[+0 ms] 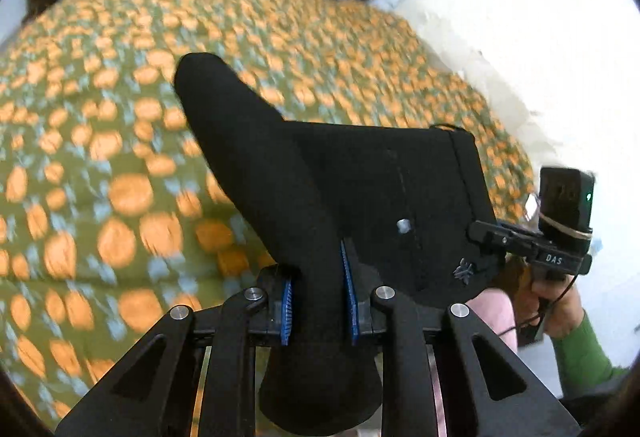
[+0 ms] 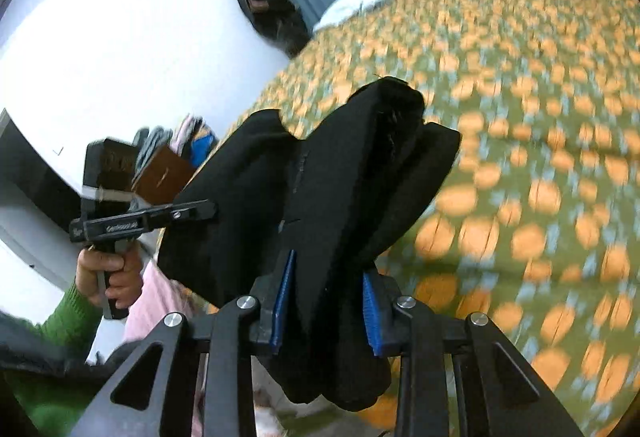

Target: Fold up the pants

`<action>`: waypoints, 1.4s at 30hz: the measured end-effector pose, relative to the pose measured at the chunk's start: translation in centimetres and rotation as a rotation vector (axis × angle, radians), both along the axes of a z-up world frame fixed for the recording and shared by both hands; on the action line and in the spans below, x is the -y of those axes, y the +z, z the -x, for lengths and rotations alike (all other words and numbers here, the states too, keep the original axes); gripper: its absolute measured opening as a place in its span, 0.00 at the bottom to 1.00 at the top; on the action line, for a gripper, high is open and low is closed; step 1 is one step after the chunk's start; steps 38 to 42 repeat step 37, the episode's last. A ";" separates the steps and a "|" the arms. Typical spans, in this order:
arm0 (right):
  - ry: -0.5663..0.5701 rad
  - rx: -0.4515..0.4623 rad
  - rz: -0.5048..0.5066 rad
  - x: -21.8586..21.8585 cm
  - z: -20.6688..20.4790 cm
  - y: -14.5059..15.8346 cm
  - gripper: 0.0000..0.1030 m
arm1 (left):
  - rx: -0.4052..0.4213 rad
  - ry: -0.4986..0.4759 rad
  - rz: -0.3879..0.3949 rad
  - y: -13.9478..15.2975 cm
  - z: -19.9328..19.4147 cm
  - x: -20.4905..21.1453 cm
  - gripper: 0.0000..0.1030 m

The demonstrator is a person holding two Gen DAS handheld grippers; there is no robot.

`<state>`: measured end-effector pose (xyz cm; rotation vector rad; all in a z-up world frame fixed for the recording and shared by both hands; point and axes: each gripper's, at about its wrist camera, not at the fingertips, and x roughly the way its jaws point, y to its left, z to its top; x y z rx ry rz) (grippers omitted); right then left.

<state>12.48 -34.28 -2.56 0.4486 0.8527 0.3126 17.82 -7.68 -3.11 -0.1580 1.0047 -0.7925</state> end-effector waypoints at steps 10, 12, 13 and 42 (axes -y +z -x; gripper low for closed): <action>-0.316 -0.084 0.428 0.4 4.4 -1.8 1.00 | 0.244 0.190 -0.412 -4.1 5.0 -0.9 0.87; -0.333 -0.029 0.496 -2.1 6.7 -0.7 1.00 | 0.327 0.225 -0.442 -3.4 6.6 -1.0 0.93; -0.335 -0.018 0.507 -3.2 7.2 -0.3 1.00 | 0.345 0.235 -0.457 -3.1 7.2 -0.9 0.94; -0.308 -0.080 0.508 -10.8 10.2 -0.8 1.00 | 0.270 0.279 -0.556 -2.9 11.4 0.9 0.97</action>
